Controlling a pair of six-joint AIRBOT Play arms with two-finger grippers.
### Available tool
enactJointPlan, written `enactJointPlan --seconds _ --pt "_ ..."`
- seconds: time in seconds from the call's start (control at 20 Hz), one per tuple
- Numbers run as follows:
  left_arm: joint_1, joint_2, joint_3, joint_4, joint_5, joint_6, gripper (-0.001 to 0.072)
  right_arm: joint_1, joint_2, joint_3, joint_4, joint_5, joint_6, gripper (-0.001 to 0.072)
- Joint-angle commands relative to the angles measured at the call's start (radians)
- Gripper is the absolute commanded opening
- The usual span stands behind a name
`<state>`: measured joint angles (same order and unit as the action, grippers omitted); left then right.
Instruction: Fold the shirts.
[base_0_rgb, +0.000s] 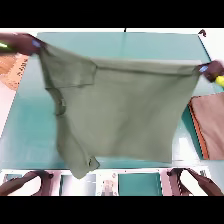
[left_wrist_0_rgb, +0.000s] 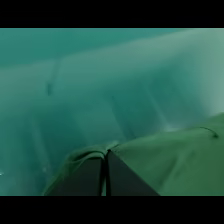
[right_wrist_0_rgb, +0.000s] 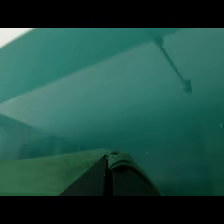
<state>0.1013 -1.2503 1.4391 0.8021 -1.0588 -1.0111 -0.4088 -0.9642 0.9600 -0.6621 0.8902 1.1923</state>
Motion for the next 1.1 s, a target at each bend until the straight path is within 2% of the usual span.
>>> enactJointPlan --seconds 0.0,0.15,0.3,0.6,0.85,0.95,1.05 --pt "-0.079 -0.278 -0.038 -0.048 0.123 0.051 0.0024 0.075 -0.242 -0.045 0.011 -0.167 -0.026 0.0015" --pt "-0.119 -0.411 -0.008 -0.051 0.264 0.032 0.0024 0.085 -0.459 0.071 0.062 -0.175 -0.026 0.0015" --pt "-0.119 -0.431 0.028 -0.055 0.376 0.014 0.0024 0.084 -0.605 0.217 0.109 -0.175 -0.022 0.0015" --pt "-0.119 -0.431 0.148 -0.054 0.497 0.018 0.0023 0.085 -0.722 0.446 0.157 -0.176 0.002 0.0015" --pt "-0.119 -0.450 0.156 -0.038 0.473 0.017 0.0024 0.085 -0.756 0.483 0.156 -0.166 0.011 0.0015" --pt "-0.116 -0.460 0.155 0.005 0.400 0.016 0.0024 0.080 -0.773 0.483 0.132 -0.097 0.011 0.0015" --pt "-0.116 -0.461 0.155 0.099 0.274 -0.009 0.0024 0.073 -0.777 0.482 0.019 -0.001 0.011 0.0015"
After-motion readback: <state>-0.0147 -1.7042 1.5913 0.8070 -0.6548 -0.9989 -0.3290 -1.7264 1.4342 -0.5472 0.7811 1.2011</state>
